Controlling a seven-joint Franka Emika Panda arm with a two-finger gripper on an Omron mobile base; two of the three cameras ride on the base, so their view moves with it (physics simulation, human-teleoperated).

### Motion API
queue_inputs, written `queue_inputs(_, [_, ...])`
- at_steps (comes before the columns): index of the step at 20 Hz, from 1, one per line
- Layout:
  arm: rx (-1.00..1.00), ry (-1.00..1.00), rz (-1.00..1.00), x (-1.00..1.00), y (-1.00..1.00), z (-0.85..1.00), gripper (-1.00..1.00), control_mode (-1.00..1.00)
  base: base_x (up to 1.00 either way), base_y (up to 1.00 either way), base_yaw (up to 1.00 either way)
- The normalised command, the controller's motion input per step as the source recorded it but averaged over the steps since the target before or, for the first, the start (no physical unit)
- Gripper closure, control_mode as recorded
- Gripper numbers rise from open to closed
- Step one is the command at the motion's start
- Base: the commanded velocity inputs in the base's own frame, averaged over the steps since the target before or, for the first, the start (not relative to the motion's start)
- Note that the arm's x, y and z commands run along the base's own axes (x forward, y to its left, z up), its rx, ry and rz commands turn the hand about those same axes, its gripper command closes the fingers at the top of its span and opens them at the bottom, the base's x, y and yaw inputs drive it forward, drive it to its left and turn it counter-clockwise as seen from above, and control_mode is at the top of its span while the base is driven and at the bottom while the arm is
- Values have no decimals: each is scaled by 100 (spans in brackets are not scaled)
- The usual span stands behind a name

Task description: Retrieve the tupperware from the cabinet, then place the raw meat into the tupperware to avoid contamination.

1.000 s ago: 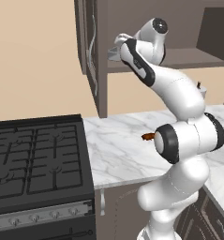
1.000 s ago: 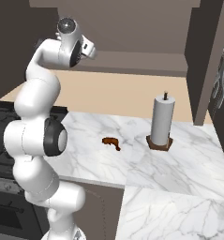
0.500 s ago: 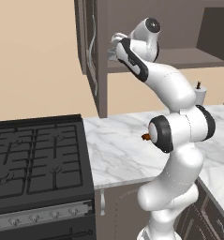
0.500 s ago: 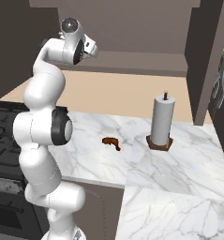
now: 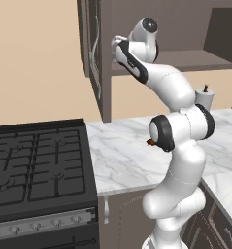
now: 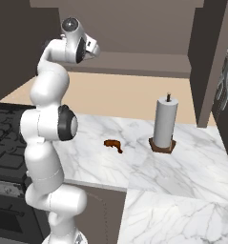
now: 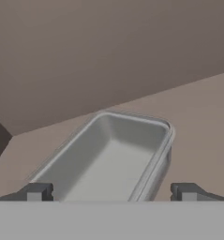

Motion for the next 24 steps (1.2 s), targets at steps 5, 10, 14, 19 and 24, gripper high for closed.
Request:
queue_inputs(5, [-10, 4, 0, 0, 1, -27, 100, -100, 0, 0, 0])
queue_inputs(10, [-2, 0, 0, -1, -2, -12, 100, -100, 0, 0, 0])
queue_inputs(14, [0, 0, 0, 0, 0, 0, 100, -100, 0, 0, 0])
queue_inputs(19, [0, 0, 0, 0, 0, 0, 100, -100, 0, 0, 0])
queue_inputs(24, [0, 0, 0, -16, 0, 4, 100, -100, 0, 0, 0])
